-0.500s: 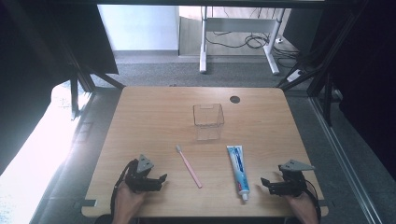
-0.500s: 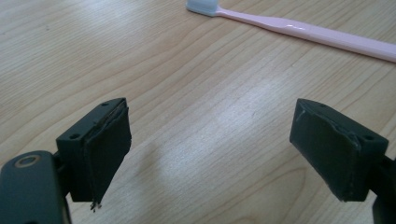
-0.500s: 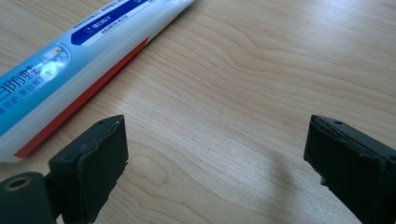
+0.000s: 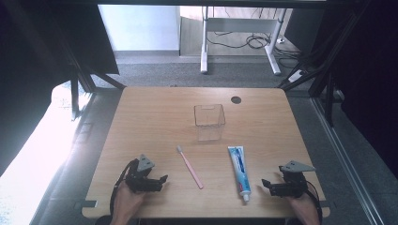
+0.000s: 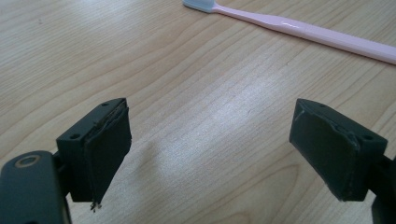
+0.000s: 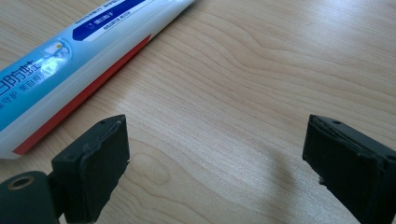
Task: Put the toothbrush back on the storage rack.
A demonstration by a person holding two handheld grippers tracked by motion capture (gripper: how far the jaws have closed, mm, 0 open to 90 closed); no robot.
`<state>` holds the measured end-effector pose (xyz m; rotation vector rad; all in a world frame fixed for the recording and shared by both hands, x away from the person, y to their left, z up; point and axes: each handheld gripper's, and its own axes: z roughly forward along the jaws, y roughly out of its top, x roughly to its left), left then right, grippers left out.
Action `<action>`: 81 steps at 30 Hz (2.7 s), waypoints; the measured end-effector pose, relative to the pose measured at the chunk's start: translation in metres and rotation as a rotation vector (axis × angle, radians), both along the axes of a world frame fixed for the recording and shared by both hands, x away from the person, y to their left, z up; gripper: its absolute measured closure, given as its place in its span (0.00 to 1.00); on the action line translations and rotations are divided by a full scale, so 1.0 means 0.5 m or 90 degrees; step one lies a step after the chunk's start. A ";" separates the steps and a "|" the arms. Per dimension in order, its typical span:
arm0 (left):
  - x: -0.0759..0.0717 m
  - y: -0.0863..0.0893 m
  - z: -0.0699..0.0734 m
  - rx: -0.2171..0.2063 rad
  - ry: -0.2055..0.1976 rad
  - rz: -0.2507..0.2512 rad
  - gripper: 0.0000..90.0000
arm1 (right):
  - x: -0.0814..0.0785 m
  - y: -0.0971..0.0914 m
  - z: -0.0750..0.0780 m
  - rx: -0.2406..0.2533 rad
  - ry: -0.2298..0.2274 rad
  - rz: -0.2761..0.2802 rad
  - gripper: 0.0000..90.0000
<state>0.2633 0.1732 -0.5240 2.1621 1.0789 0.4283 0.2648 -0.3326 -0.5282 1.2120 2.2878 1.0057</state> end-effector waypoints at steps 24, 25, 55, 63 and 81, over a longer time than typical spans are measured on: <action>-0.005 -0.018 0.024 -0.014 0.016 -0.027 0.34 | 0.000 -0.003 0.000 -0.001 -0.004 -0.004 0.10; -0.005 -0.018 0.024 -0.014 0.016 -0.027 0.36 | 0.000 -0.003 0.000 -0.001 -0.004 -0.004 0.10; 0.009 -0.069 0.041 -0.014 0.034 -0.112 0.91 | -0.002 -0.004 0.003 -0.002 -0.014 -0.005 0.12; 0.019 -0.095 0.048 -0.031 0.027 -0.139 1.00 | -0.002 -0.002 0.002 -0.002 -0.010 -0.006 0.12; 0.050 -0.159 0.031 -0.017 0.052 -0.178 1.00 | -0.002 -0.004 0.001 -0.001 -0.007 -0.012 0.12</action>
